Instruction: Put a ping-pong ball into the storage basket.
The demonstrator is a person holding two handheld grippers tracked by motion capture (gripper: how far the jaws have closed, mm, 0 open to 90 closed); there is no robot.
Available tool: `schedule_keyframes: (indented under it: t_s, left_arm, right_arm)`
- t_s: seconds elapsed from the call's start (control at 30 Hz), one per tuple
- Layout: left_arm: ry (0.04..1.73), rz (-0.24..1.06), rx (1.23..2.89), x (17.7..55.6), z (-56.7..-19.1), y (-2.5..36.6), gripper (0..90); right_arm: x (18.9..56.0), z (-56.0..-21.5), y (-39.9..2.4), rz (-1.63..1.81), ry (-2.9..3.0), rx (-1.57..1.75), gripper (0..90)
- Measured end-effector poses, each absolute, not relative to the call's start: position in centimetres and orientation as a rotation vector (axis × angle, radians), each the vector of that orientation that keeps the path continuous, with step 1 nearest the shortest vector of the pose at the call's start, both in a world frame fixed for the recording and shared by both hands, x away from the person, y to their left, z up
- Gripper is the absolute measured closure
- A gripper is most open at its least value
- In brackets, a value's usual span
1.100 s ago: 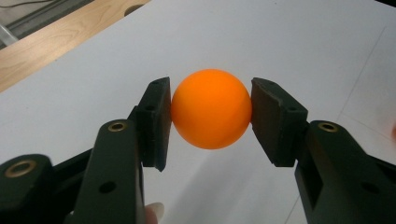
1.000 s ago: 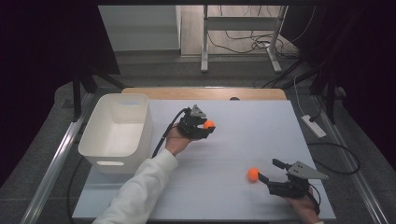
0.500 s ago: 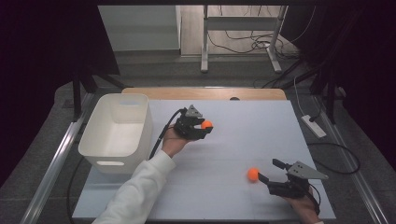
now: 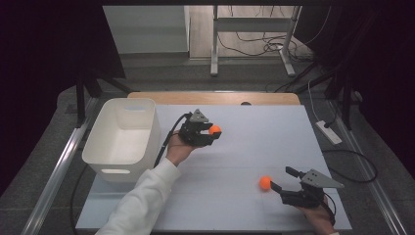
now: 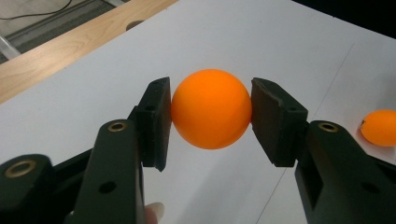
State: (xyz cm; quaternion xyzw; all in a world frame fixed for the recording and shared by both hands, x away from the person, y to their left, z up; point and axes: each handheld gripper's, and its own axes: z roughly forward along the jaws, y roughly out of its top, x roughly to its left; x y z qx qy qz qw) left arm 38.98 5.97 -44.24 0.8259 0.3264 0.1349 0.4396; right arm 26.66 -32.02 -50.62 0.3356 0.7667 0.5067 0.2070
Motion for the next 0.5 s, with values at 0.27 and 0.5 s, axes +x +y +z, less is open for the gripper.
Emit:
schedule_keyframes:
  t_s: [0.27, 0.5]
  left_arm:
    - [0.808, 0.340, 2.030, 38.58, -43.76, 6.37, 50.5]
    - [0.810, 0.351, 2.007, 38.27, -43.20, 7.00, 50.5]
  right_arm:
    - [26.65, -50.64, -31.99, 1.414, 2.131, 0.935, 17.8]
    - [26.66, -50.64, -31.96, 1.412, 2.131, 0.935, 17.8]
